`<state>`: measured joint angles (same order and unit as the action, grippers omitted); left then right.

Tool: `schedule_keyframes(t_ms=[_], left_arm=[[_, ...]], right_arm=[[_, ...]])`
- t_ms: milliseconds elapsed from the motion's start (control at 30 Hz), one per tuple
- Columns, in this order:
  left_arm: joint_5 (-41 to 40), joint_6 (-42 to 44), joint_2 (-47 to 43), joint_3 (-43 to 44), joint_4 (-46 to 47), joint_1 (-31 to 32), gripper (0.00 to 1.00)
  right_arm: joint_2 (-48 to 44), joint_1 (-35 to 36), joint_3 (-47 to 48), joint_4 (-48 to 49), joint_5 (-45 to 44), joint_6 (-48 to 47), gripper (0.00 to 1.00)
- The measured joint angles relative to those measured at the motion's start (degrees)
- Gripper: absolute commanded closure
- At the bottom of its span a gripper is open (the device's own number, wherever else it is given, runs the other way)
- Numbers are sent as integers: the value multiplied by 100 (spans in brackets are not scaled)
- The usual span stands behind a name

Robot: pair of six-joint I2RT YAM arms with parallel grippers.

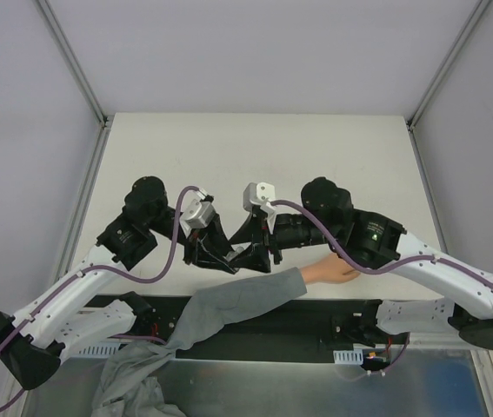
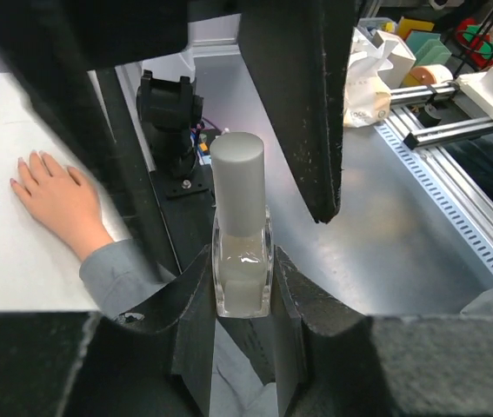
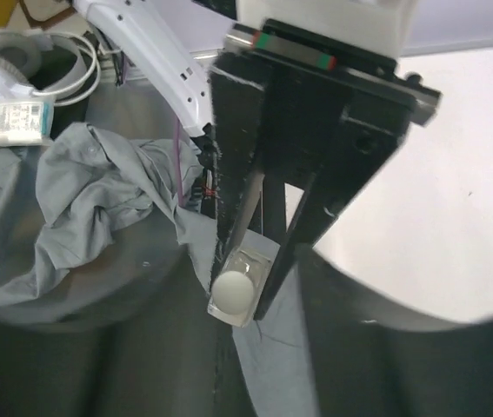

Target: Paint the nails

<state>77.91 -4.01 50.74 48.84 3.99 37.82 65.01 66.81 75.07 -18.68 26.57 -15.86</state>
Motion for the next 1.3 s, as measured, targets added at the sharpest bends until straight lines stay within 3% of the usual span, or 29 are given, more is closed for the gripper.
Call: schedule_keyframes(t_ms=[33,200,400,533,700,967,1067,1100,1300], left_arm=[[-11,2,7,0,-17,-2,100],[-702,114,-37,11,-116,-4,100],[-2577,483,-114,22,-531,-7,100],[-3471,623,-179,22,-737,-7,100],[-4122,675,-376,22,-785,-11,100],[-4374,702,-444,22,-787,-42,100],[-4391,702,-444,22,-789,-42,100],[-4391,702,-444,22,-787,-42,100],[-4382,702,-442,22,-841,-44,100]], right_arm=[[-11,-11,-24,2,-59,37,29],[-243,-24,-151,-59,-1499,837,25],[-555,260,-109,-286,-3445,2470,25],[-42,684,584,-903,-4793,3224,36],[634,813,1078,-1268,-5834,3764,44],[1261,850,1508,-1480,-6524,4006,52],[1362,850,1574,-1440,-6555,4030,61],[1381,850,1574,-1434,-6553,4035,73],[1357,848,1432,-1224,-6496,4054,97]])
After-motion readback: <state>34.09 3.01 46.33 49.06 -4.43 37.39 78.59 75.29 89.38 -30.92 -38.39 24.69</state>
